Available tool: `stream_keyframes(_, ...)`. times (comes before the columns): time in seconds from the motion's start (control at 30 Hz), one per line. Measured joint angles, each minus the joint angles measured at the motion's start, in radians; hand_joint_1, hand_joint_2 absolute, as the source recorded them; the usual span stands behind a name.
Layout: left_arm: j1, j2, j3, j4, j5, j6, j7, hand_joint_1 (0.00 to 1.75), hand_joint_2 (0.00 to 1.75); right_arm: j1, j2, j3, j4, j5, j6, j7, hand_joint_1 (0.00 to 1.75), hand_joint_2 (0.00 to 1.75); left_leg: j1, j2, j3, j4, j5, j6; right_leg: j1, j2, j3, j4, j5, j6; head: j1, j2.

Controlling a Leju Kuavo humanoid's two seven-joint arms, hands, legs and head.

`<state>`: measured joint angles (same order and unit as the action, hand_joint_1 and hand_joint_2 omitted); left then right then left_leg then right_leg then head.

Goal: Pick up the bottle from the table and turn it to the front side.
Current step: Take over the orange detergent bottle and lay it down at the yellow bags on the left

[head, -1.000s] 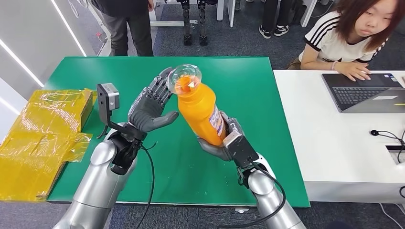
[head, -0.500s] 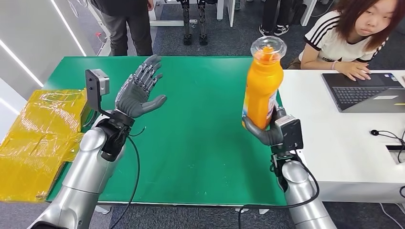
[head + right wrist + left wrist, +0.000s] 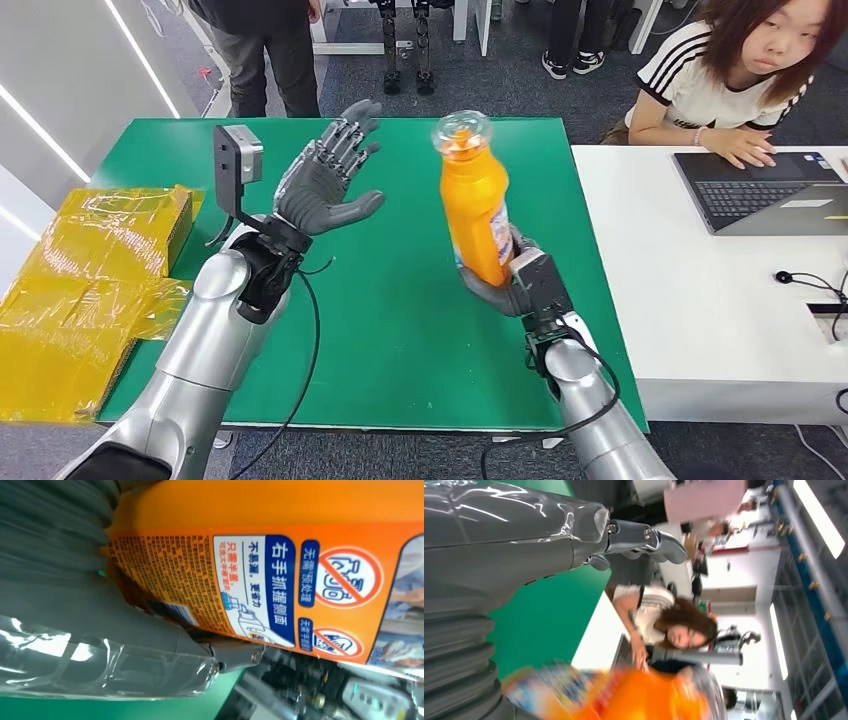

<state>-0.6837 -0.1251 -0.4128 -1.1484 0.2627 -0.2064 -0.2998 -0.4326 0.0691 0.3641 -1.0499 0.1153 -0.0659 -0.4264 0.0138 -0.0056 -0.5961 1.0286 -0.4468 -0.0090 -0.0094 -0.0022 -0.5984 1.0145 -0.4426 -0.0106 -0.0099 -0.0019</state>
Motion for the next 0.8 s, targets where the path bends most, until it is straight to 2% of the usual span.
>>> stream_keyframes(0.23,-0.012,-0.036,-0.039,0.0,0.025,-0.034,0.035,0.0,1.75,-0.083,0.063,0.056,0.144,0.029,-0.001,0.018,1.75,1.75,0.0,0.0,0.0,0.0,0.0,0.0,0.0,0.0,0.0,0.0,0.0,0.0,0.0,0.0)
stream_keyframes(0.5,-0.023,-0.038,-0.048,0.008,0.033,-0.049,0.041,0.0,1.75,-0.106,0.076,0.064,0.179,0.066,0.0,0.033,1.75,1.75,0.0,0.0,0.0,0.0,0.0,0.0,0.0,0.0,0.0,0.0,0.0,0.0,0.0,0.0)
stream_keyframes(0.8,-0.087,-0.027,-0.056,0.087,-0.06,0.012,0.023,0.0,1.75,-0.107,0.087,0.095,0.148,0.115,-0.001,0.055,1.75,1.75,0.0,0.0,0.0,0.0,0.0,0.0,0.0,0.001,0.0,0.0,0.0,0.0,0.0,0.0)
